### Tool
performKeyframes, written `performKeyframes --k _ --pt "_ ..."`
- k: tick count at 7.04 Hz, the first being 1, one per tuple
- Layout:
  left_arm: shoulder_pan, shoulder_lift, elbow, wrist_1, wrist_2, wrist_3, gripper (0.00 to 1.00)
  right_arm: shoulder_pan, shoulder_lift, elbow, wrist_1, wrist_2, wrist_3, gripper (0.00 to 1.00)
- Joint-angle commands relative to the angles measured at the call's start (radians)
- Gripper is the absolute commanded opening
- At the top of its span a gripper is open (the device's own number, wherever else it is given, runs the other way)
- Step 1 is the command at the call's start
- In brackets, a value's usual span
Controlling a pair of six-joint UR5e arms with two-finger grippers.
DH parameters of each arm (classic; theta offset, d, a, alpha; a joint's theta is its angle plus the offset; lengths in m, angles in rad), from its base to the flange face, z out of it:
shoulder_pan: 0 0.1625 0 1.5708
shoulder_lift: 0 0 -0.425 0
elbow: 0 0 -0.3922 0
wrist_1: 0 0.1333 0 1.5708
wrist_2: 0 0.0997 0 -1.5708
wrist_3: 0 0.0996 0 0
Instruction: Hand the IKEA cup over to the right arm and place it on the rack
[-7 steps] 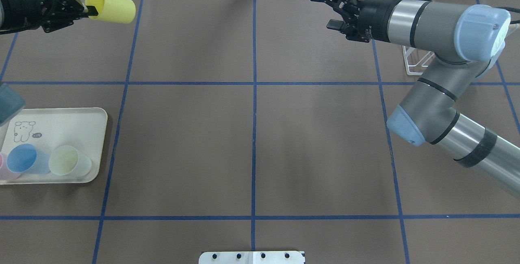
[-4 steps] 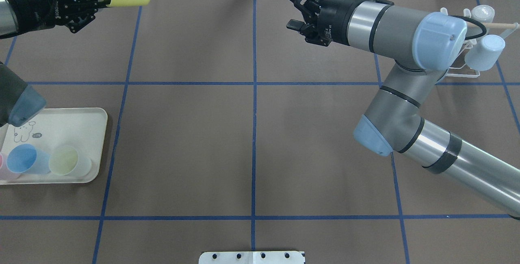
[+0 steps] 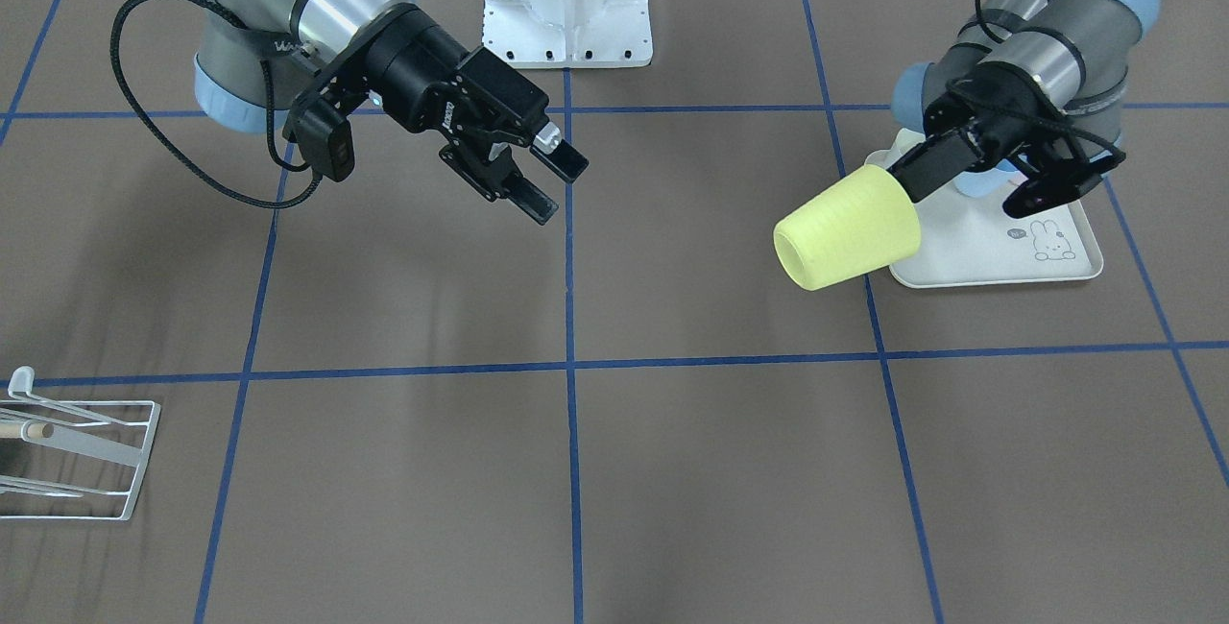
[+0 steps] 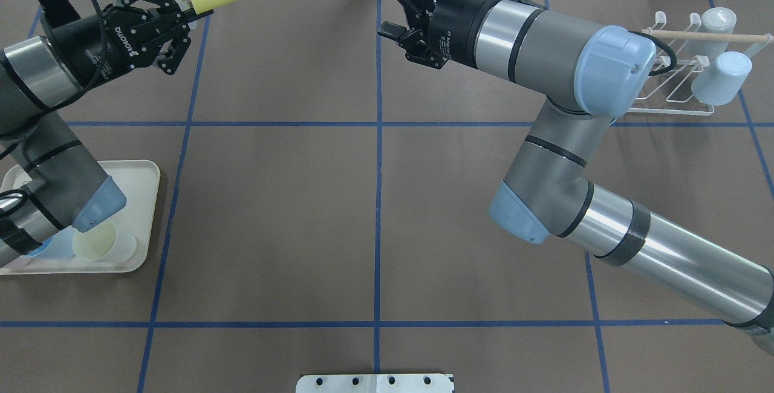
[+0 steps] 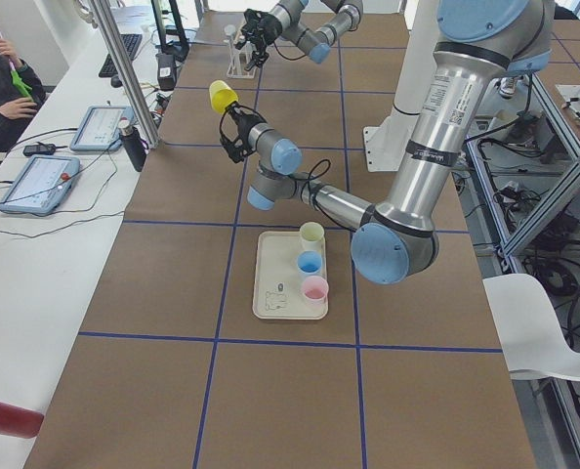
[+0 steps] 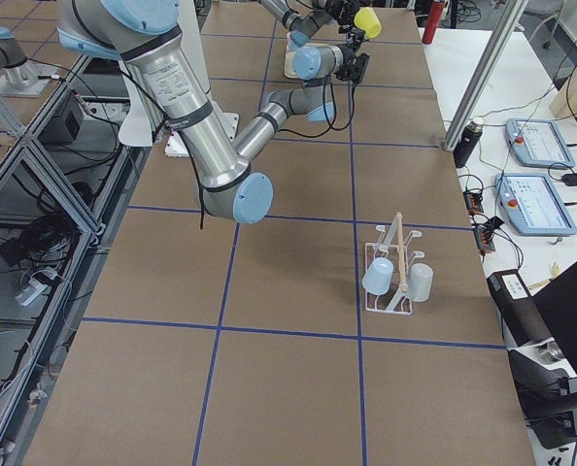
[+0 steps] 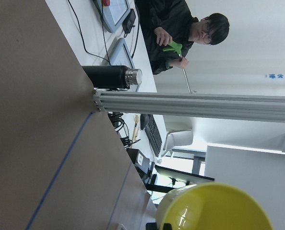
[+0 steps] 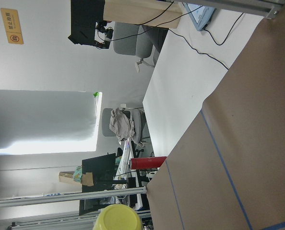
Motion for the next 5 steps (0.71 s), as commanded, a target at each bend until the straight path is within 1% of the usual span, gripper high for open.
performKeyframes --k 1,2,3,5 --pt "0.070 -0.062 0.002 -0.013 0.079 -0.078 0.00 -0.026 0.016 -0.003 0.032 -0.057 0.028 0.99" --pt "0.110 -0.084 0.011 -0.008 0.126 -0.077 0.00 -0.045 0.019 -0.003 0.034 -0.081 0.028 0.99" --pt "0.141 -0.091 0.018 -0.007 0.153 -0.074 0.00 -0.053 0.017 -0.004 0.034 -0.086 0.025 0.99" --pt "0.152 -0.137 0.060 -0.007 0.168 -0.070 0.00 -0.066 0.017 -0.012 0.035 -0.101 0.022 0.99"
